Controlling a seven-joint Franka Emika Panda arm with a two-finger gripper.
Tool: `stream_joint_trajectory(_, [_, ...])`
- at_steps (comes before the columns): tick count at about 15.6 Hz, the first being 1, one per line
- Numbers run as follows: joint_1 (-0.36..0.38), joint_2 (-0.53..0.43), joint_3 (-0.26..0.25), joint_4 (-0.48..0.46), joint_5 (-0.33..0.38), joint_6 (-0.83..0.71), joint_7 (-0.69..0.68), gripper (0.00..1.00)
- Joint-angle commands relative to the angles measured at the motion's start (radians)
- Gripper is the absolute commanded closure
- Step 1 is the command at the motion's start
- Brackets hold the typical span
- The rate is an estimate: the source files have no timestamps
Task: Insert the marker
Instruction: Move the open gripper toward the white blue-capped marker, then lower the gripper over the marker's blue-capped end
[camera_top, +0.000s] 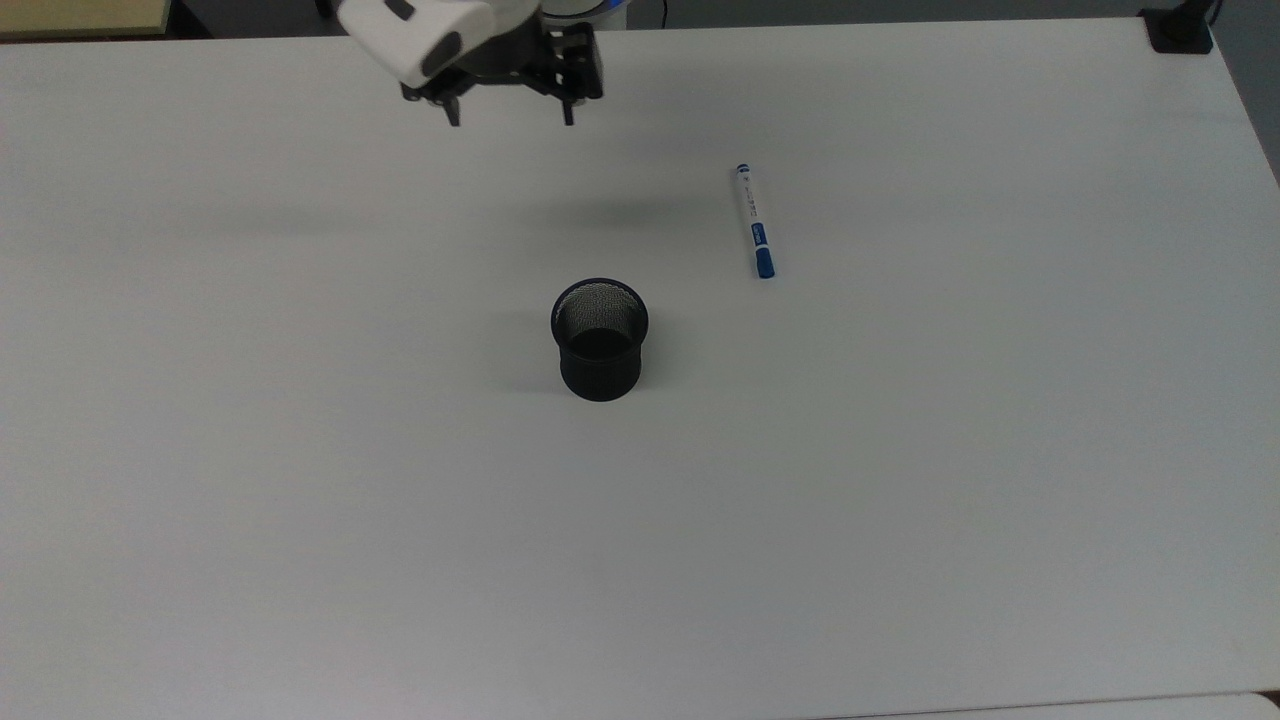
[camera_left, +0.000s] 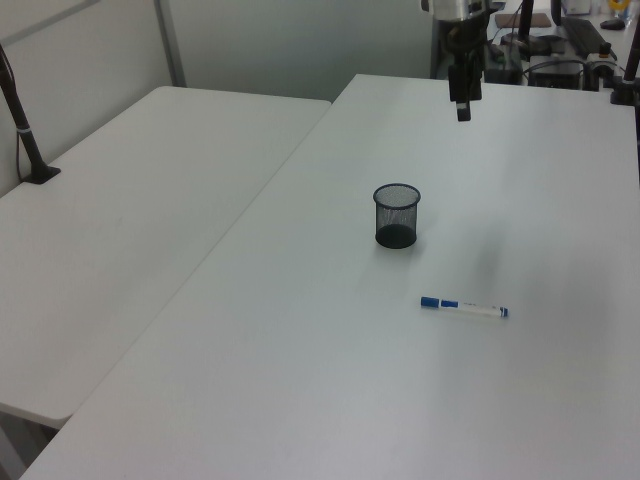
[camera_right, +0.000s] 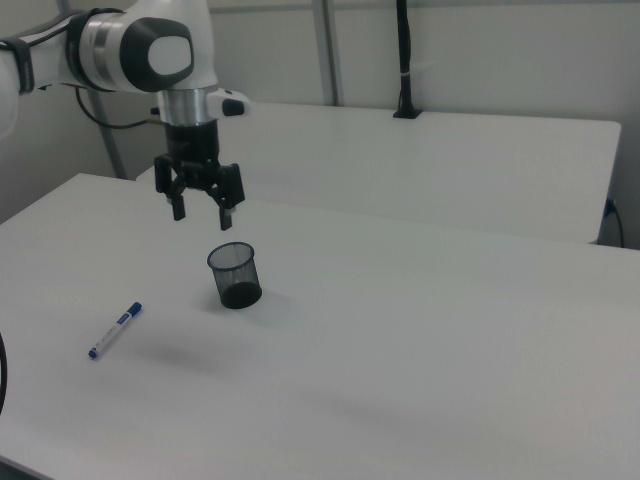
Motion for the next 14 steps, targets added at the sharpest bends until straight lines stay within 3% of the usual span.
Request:
stream_joint_trajectory(1, [0.099,0.024,-0.004,0.009,0.014,0.020,-0.017,0.00])
stream_joint_trajectory(7, [0.187,0.123,-0.003,0.018,0.034,0.034,-0.007,0.00])
stream_joint_trajectory(14, [0.289,0.228,-0.004,0.015,0.032,0.152,0.073,0.00])
